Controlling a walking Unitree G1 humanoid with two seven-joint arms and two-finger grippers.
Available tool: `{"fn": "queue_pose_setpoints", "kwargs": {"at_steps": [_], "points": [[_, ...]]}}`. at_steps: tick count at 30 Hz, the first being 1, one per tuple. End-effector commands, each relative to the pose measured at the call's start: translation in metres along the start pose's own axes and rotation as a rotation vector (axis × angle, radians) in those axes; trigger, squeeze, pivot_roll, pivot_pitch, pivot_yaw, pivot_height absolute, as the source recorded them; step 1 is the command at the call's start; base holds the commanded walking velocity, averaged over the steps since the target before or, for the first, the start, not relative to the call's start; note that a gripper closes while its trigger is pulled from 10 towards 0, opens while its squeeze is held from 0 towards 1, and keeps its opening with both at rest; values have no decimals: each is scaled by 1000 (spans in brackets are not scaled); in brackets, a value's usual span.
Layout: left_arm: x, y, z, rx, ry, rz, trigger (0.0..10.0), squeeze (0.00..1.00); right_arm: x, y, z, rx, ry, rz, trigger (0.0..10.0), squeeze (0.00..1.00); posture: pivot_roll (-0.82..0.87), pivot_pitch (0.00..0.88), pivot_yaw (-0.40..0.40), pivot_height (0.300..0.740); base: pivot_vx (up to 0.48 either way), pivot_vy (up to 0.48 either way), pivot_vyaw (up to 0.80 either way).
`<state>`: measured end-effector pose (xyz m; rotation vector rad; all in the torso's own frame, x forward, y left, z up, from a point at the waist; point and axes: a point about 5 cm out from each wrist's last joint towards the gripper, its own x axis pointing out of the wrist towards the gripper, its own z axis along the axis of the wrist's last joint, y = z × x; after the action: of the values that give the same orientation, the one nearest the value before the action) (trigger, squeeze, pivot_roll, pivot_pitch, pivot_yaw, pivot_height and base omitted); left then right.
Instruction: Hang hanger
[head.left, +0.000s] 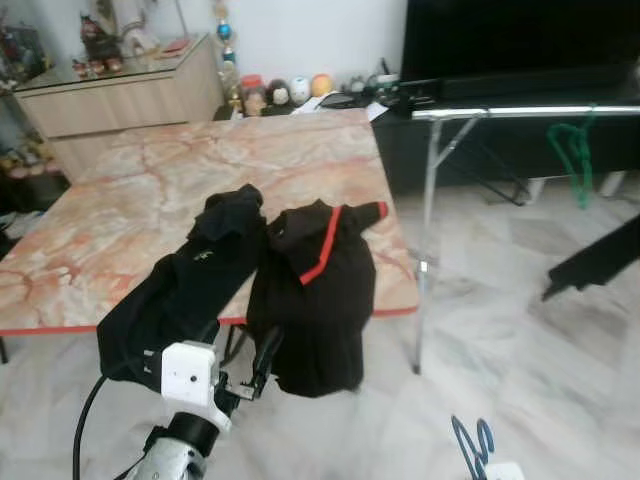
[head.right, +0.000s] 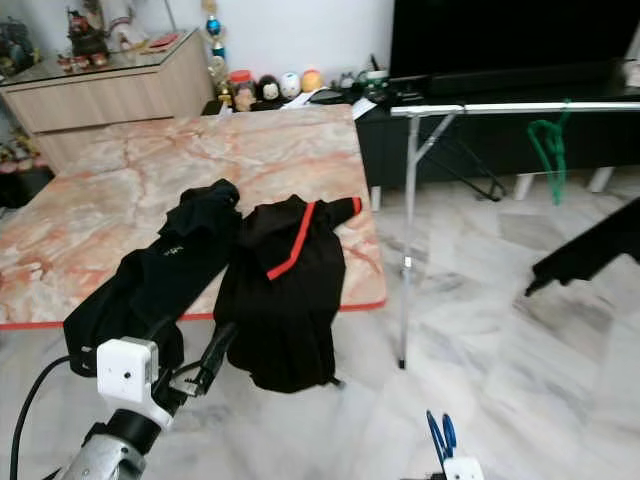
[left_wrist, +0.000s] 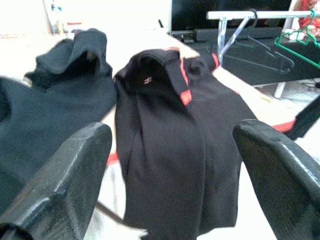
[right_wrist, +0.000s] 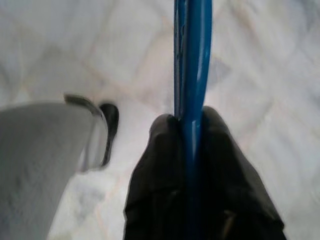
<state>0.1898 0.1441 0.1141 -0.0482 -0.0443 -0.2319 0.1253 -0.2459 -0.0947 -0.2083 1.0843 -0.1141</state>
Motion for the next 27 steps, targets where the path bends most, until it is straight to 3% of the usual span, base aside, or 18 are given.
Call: {"fn": "queue_pose_setpoints", "kwargs": {"at_steps": [1, 16, 22, 25, 27], "points": [[0, 8, -3, 22, 9, 32, 10000, 0, 1, 1, 3, 7, -10, 0, 10000, 0, -64, 0, 49, 732, -274, 0, 0], [6, 23, -10, 52, 31, 102, 10000, 0, 1, -2, 13, 15, -62, -26, 10000, 0, -49, 0, 25, 732, -18, 0, 0], [16, 25, -11, 134, 61, 25, 10000, 0, 1, 0, 23, -36, -133, -23, 10000, 0, -65, 0, 33, 732, 0, 0, 0], [28, 22, -9, 176, 58, -53, 10000, 0, 2, 0, 31, -143, -172, -21, 10000, 0, -69, 0, 31, 732, 0, 0, 0], [30, 21, -8, 182, 56, -73, 10000, 0, 2, 0, 33, -159, -179, -28, 10000, 0, -69, 0, 31, 732, 0, 0, 0]]}}
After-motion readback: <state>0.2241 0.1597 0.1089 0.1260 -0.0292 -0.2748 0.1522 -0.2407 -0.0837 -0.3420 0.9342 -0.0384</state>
